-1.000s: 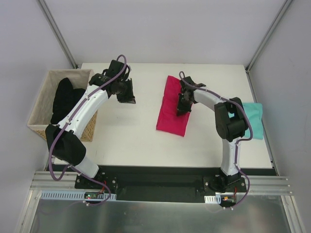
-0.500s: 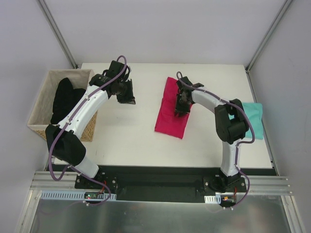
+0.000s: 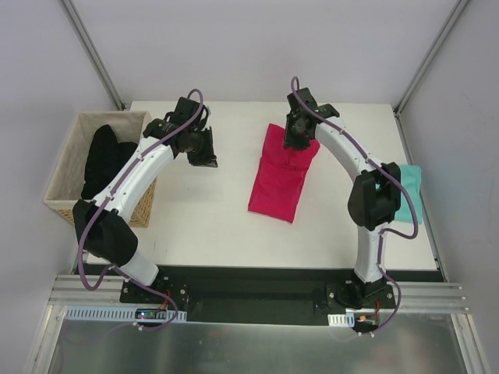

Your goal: Fold and stack the t-shirts

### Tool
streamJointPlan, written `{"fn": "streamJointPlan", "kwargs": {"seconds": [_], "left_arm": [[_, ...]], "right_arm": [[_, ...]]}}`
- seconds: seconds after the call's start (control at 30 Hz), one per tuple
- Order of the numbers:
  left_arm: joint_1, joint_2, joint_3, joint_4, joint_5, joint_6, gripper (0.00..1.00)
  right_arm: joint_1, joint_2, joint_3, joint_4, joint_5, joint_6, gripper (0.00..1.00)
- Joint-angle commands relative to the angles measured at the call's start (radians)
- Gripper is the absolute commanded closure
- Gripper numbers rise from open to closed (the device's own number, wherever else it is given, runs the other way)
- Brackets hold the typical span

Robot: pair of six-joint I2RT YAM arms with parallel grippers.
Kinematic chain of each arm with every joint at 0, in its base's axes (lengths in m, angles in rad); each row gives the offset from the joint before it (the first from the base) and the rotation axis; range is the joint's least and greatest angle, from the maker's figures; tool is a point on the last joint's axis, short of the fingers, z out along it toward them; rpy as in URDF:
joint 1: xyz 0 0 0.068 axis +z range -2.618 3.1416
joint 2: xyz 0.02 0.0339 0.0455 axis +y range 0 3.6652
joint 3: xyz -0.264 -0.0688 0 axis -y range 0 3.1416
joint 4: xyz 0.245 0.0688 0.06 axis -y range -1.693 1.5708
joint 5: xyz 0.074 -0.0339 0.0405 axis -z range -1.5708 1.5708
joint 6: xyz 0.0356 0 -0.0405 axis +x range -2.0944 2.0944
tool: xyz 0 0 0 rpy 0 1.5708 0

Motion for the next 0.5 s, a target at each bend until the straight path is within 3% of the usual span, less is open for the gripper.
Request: {"fn": "streamJointPlan", "kwargs": {"seconds": [0.0, 0.27, 0.47], "left_arm": [[-0.008, -0.023, 0.01, 0.005, 0.0, 0.032, 1.0], [-0.008, -0.015, 0.002, 0.004, -0.002, 0.037, 1.0], [-0.008, 0.002, 0.018, 0.001, 0.003, 0.038, 1.0]], "right_arm": [[-0.077, 0.081, 0.086, -0.089, 0.012, -0.01, 0.7], [-0.172, 0.221, 0.207, -0.105, -0.005, -0.062, 0.86], [-0.207, 0.262, 0.284, -0.114, 0.009, -0.086, 0.86]]}}
